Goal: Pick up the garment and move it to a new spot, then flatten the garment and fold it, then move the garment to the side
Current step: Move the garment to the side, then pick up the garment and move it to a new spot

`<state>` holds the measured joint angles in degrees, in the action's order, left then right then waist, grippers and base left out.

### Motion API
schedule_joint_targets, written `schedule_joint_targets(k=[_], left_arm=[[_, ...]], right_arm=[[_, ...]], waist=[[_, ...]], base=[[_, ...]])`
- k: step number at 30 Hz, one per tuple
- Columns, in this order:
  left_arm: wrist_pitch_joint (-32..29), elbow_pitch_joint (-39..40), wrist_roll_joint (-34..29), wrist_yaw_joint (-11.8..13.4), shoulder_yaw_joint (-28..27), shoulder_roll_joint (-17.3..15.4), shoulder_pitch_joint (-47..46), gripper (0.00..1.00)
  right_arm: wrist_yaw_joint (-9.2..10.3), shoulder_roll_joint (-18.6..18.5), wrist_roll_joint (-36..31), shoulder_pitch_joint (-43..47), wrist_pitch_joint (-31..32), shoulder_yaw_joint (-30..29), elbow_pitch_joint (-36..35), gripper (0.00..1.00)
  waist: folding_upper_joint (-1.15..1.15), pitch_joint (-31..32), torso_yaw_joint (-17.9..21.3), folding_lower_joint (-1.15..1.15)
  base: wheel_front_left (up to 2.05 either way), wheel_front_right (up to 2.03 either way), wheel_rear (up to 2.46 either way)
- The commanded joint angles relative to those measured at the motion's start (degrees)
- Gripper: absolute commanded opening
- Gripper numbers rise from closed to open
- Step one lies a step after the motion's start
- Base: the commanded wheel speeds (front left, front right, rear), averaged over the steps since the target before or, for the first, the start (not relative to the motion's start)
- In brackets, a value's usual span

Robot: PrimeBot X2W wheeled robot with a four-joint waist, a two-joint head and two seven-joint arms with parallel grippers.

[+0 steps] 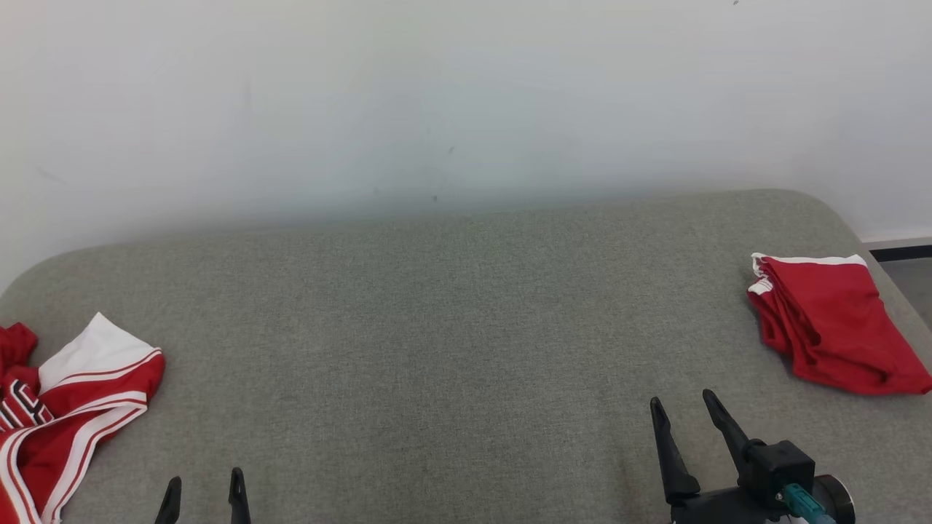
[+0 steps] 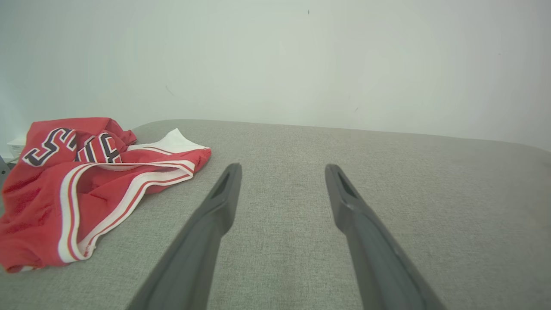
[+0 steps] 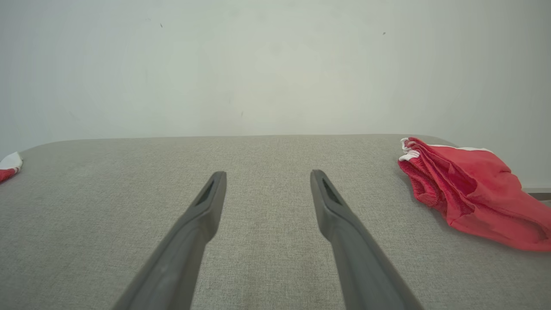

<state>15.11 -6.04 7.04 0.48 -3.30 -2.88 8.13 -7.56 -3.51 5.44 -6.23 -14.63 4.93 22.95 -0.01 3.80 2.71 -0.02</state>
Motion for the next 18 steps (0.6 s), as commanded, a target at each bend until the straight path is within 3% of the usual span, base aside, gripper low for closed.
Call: schedule_joint_targets(k=[1, 18], left_arm=[[0.1, -0.3, 0.0, 0.2, -0.1, 0.0, 0.8, 1.0], [0.1, -0.1, 0.7, 0.8, 0.3, 0.0, 0.6, 1.0]], right_arm=[[0.16, 0.3, -0.5, 1.2, 0.1, 0.0, -0.2, 1.0], [0.16, 0.7, 0.0, 2.3, 0.8, 0.0, -2.5, 1.0]], waist=[[0.01, 0.6, -0.4, 0.02], [0.01, 0.3, 0.0, 0.02]], base=[[0.0, 0.0, 0.0], [0.0, 0.0, 0.0]])
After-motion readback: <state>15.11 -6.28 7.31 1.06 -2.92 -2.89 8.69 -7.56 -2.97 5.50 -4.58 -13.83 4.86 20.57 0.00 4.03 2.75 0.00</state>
